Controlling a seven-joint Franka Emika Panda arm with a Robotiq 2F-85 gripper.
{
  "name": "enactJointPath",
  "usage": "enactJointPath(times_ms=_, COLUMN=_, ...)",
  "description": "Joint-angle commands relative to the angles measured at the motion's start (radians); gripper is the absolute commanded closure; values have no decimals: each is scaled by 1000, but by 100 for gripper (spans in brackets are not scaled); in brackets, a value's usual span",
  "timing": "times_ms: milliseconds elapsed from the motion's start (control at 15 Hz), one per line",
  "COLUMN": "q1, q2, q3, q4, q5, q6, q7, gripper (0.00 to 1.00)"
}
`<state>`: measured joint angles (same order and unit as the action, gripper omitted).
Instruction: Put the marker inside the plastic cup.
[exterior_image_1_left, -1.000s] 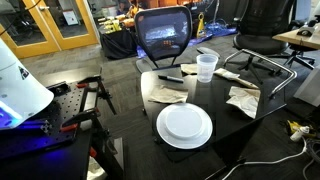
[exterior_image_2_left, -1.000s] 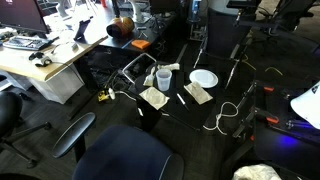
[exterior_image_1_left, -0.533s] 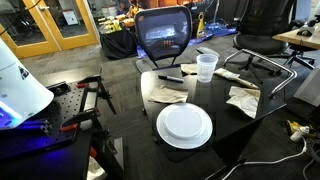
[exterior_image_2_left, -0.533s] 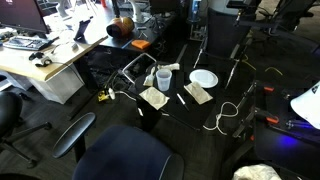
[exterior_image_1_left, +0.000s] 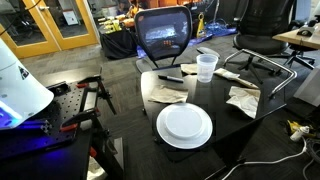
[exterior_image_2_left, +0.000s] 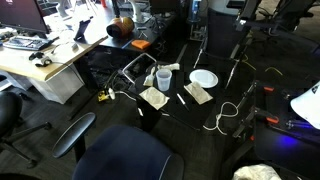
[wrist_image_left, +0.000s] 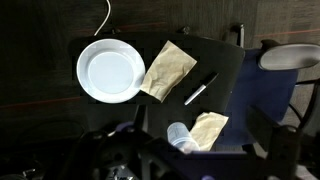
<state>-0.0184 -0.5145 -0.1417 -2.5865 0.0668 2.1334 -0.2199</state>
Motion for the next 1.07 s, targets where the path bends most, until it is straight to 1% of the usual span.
enactJointPath(times_ms=0, q1=14, q2=72, q3=54, q4=-37, q5=40, q6=107, q7=97, gripper=0)
enactJointPath(times_ms=267, q1=32, q2=170, q3=111, q4=-59, q5=74, q6=244, q7=202, gripper=0)
enactJointPath(times_ms=600, q1=50, q2=325, q3=178, q4=-43, q5=97, q6=425, q7=366, gripper=0)
enactJointPath(times_ms=867, q1=64, q2=448, q3=212, q4=-12, q5=85, q6=516, q7=471, gripper=0)
enactJointPath(times_ms=1000, q1=70, q2=476, q3=219, q4=-3, q5=83, q6=525, q7=486, gripper=0)
